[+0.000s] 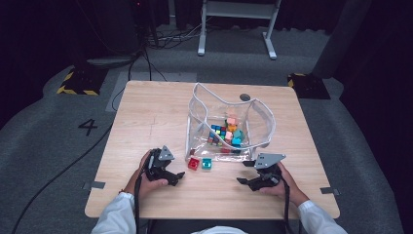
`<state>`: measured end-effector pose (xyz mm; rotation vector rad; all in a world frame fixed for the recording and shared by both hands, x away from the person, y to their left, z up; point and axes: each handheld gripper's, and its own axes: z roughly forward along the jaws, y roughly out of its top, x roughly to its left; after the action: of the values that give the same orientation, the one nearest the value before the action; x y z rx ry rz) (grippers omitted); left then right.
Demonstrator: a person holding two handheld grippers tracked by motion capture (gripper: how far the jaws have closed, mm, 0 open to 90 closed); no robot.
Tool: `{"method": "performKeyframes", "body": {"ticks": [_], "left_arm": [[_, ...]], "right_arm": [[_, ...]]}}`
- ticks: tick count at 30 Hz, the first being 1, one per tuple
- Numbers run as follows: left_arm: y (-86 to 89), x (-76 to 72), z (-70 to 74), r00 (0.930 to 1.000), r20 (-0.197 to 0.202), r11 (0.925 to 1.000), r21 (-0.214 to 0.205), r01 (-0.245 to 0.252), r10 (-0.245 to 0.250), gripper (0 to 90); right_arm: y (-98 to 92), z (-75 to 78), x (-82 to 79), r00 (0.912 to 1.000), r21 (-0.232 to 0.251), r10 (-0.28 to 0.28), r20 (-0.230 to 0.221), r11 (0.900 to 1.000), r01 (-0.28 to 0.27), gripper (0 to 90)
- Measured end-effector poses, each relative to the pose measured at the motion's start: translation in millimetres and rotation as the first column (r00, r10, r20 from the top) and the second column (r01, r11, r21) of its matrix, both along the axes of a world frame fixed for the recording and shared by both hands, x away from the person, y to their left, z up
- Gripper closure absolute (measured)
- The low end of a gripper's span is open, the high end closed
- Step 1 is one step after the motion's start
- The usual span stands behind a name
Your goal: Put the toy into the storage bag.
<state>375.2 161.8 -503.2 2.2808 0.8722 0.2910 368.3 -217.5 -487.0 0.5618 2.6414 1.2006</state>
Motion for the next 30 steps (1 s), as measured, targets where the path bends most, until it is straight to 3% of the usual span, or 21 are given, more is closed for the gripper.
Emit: {"method": "performKeyframes", "body": {"ticks": [10, 12, 13, 16, 20, 21, 30], "left_arm": [[0.0, 0.0, 0.0, 1.0, 0.002, 1.0, 0.0, 0.0, 0.0, 4.6], [0.0, 0.0, -0.1, 1.0, 0.001, 1.0, -0.001, -0.001, 0.001, 4.6], [0.0, 0.0, 0.0, 1.0, 0.0, 1.0, 0.0, -0.001, 0.001, 4.6], [0.0, 0.0, -0.1, 1.0, 0.001, 1.0, 0.0, -0.001, 0.001, 4.6], [0.0, 0.0, 0.0, 1.0, 0.0, 1.0, 0.0, 0.0, 0.0, 4.6], [0.0, 0.0, 0.0, 1.0, 0.0, 1.0, 0.0, 0.0, 0.0, 4.6], [0.0, 0.0, 0.0, 1.0, 0.0, 1.0, 0.0, 0.0, 0.0, 4.6]], "right_arm": [[51.3, -9.9, 6.5, 0.9992, -0.003, 0.039, 0.004, 0.9992, -0.039, 30.9], [61.2, -10.8, 9.7, 0.9971, 0.004, 0.07, 0.03, 0.9975, -0.07, 30.9], [65.1, -10.6, 9.1, 0.9981, -0.003, 0.058, 0.02, 0.9983, -0.058, 30.9], [77.6, -12.3, 11.0, 0.997, -0.033, 0.063, 0.047, 0.9976, -0.061, 30.8], [87.7, -11.2, 13.9, 0.9985, -0.015, 0.036, 0.042, 0.9993, -0.036, 30.7], [89.4, -11.3, 18.5, 0.9951, -0.007, 0.059, 0.079, 0.9982, -0.059, 30.6], [101.5, -12.5, 24.2, 0.9978, -0.013, 0.009, 0.066, 0.9999, -0.008, 30.2]]}}
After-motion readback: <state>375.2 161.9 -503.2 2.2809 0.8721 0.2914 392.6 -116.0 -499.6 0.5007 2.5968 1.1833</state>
